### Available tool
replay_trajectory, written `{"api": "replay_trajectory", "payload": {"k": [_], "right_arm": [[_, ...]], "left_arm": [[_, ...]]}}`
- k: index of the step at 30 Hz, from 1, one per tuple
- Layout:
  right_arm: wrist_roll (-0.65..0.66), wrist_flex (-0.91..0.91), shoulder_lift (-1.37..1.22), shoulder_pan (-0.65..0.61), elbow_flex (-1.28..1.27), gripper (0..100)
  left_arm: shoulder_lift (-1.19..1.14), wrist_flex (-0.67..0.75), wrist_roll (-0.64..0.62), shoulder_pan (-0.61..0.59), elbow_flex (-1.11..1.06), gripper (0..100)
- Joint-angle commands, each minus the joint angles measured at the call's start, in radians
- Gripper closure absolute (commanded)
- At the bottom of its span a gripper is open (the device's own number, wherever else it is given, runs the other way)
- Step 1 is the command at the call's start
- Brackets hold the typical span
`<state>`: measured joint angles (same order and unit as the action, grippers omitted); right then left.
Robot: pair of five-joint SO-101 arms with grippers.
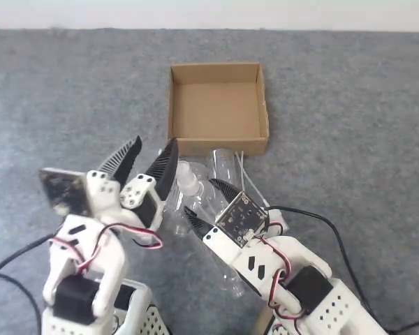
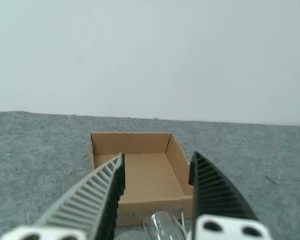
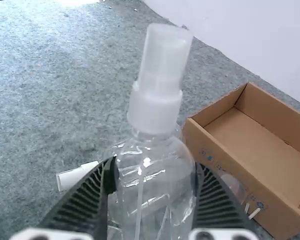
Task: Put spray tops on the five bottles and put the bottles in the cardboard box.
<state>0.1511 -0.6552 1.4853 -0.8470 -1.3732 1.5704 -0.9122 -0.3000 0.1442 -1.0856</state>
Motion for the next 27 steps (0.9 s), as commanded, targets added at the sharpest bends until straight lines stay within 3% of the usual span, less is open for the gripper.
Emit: {"api": "replay_trajectory", "payload": {"k": [1, 12, 27], "right_arm": [[0.011, 0.022, 0.027, 0.015, 0.017, 91.1], [0.011, 0.022, 0.027, 0.051, 0.017, 91.1], [0.009, 0.022, 0.027, 0.056, 0.025, 91.3]], "left_arm": [[0.003, -0.044, 0.049, -0.008, -0.024, 80], [0.005, -0.169, 0.118, -0.028, -0.028, 80], [0.005, -0.121, 0.074, -0.11, -0.028, 80]]}}
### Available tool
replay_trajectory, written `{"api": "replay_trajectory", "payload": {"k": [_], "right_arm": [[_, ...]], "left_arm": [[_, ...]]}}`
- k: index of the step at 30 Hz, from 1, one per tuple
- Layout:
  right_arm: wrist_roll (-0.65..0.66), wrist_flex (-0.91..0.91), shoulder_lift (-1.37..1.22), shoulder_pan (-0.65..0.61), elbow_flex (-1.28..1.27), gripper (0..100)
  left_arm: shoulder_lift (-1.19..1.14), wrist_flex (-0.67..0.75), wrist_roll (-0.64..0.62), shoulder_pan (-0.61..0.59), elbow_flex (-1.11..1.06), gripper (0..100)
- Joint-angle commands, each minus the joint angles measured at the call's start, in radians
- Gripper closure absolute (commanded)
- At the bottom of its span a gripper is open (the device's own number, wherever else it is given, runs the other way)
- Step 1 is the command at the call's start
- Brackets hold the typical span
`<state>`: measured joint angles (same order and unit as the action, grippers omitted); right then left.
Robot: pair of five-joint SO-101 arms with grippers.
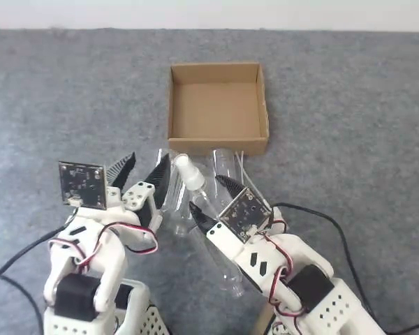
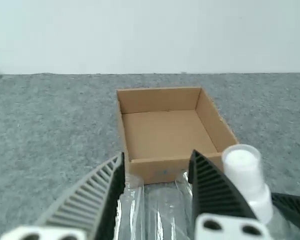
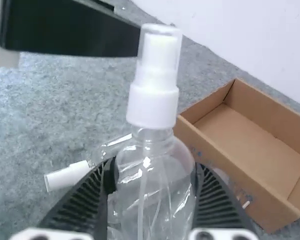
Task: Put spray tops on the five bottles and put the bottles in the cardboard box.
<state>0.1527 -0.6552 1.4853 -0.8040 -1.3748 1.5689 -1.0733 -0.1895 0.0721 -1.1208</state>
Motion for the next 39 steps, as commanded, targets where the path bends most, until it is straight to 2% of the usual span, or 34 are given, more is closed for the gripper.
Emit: {"api": "replay_trajectory", "payload": {"k": [1, 5, 8, 13, 16, 19, 23, 30, 39], "right_arm": [[0.008, 0.022, 0.027, 0.013, 0.026, 91.3], [0.005, 0.036, 0.027, 0.013, 0.041, 91.2], [-0.028, 0.054, 0.027, 0.012, 0.041, 91.1], [-0.031, 0.056, 0.027, 0.012, 0.04, 91.1], [-0.031, 0.056, 0.027, 0.012, 0.04, 91.1], [-0.029, 0.056, 0.027, 0.012, 0.035, 91.1], [-0.029, 0.053, 0.027, 0.013, 0.034, 91.1], [-0.026, 0.047, 0.027, 0.019, 0.034, 91.4], [-0.026, 0.045, 0.027, 0.019, 0.023, 91.4]], "left_arm": [[0.006, 0.043, -0.052, -0.055, 0.004, 80], [0.006, 0.06, -0.078, -0.066, -0.039, 80], [0.006, 0.117, -0.078, -0.025, -0.105, 80], [0.006, 0.189, -0.074, 0.074, -0.165, 80], [0.006, 0.186, -0.068, 0.147, -0.166, 80], [0.006, 0.184, -0.005, 0.219, -0.168, 80], [0.006, 0.158, 0.026, 0.275, -0.165, 80], [0.006, 0.157, 0.029, 0.249, -0.162, 80], [0.006, 0.158, 0.031, -0.014, -0.15, 80]]}}
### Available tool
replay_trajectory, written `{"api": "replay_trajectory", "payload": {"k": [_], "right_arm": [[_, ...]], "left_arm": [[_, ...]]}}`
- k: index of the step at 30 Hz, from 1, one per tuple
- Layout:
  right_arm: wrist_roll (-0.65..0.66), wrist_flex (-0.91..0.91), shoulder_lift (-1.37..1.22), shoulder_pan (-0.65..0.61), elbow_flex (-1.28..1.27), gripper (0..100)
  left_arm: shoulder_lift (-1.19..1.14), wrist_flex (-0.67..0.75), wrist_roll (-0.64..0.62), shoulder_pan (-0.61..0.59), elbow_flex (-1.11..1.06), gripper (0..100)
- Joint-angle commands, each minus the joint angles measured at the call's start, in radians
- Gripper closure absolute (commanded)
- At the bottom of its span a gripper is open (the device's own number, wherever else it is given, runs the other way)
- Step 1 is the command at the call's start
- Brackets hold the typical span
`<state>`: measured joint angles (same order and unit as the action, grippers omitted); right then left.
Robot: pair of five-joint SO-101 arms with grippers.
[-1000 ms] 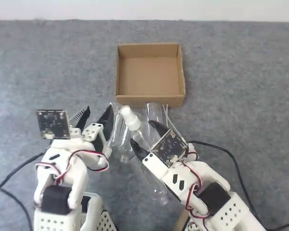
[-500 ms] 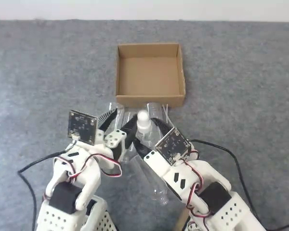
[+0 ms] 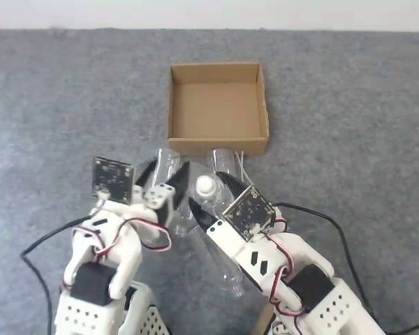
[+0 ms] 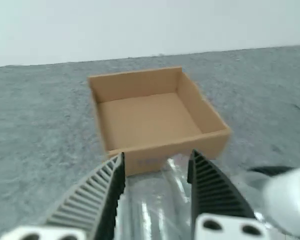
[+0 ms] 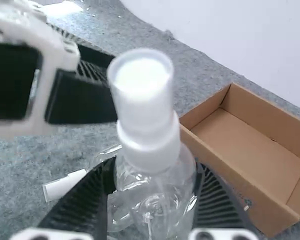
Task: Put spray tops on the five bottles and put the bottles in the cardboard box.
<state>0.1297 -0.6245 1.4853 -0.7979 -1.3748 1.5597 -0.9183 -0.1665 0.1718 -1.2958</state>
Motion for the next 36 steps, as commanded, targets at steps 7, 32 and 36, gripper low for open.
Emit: {"api": "replay_trajectory", "payload": {"k": [7, 32, 36], "right_arm": [[-0.002, 0.018, 0.022, 0.016, 0.032, 91.4], [0.049, 0.077, -0.739, 0.14, 0.807, 91.1], [0.049, 0.154, -0.929, 0.14, 0.919, 91.0]], "left_arm": [[0.015, 0.003, 0.008, -0.385, 0.018, 80], [0.015, 0.011, 0.008, -0.632, -0.093, 80], [0.015, 0.035, 0.008, -0.635, -0.134, 80]]}}
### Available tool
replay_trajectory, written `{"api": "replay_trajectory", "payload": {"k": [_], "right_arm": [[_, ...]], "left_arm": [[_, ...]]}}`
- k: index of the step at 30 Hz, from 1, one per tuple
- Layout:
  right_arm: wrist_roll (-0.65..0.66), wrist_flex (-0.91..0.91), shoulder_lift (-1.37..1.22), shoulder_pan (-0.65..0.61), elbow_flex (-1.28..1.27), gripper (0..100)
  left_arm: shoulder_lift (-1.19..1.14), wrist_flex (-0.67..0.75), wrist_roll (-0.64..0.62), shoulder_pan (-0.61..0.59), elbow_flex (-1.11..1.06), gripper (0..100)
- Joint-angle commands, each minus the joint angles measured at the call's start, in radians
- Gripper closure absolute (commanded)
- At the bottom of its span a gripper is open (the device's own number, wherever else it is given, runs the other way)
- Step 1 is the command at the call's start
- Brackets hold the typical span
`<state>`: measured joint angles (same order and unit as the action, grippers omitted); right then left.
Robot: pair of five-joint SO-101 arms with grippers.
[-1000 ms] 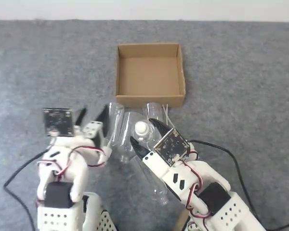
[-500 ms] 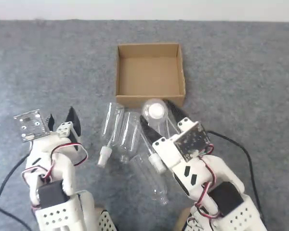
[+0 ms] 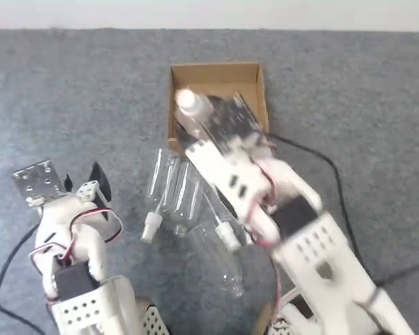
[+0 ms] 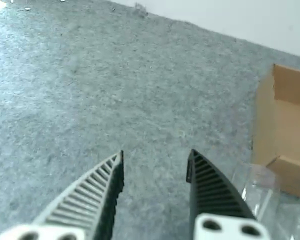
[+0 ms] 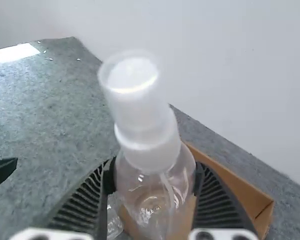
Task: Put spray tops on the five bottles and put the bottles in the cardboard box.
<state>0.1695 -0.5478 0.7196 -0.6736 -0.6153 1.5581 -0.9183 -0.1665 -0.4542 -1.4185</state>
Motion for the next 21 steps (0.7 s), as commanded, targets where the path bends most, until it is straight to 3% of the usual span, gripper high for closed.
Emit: {"api": "replay_trajectory", "payload": {"k": [1, 6, 12, 21], "right_arm": [[0.009, 0.093, -0.209, 0.021, 0.187, 91.0], [0.006, 0.142, -0.456, 0.076, 0.348, 91.0], [0.002, 0.182, -0.763, 0.119, 0.578, 91.0], [-0.212, 0.182, -1.176, 0.159, 0.982, 91.0]], "left_arm": [[0.017, 0.052, 0.008, -0.011, -0.027, 80], [0.017, 0.155, 0.006, -0.011, -0.105, 80], [0.017, 0.158, 0.006, -0.006, -0.11, 80], [0.017, 0.152, 0.006, -0.008, -0.119, 80]]}}
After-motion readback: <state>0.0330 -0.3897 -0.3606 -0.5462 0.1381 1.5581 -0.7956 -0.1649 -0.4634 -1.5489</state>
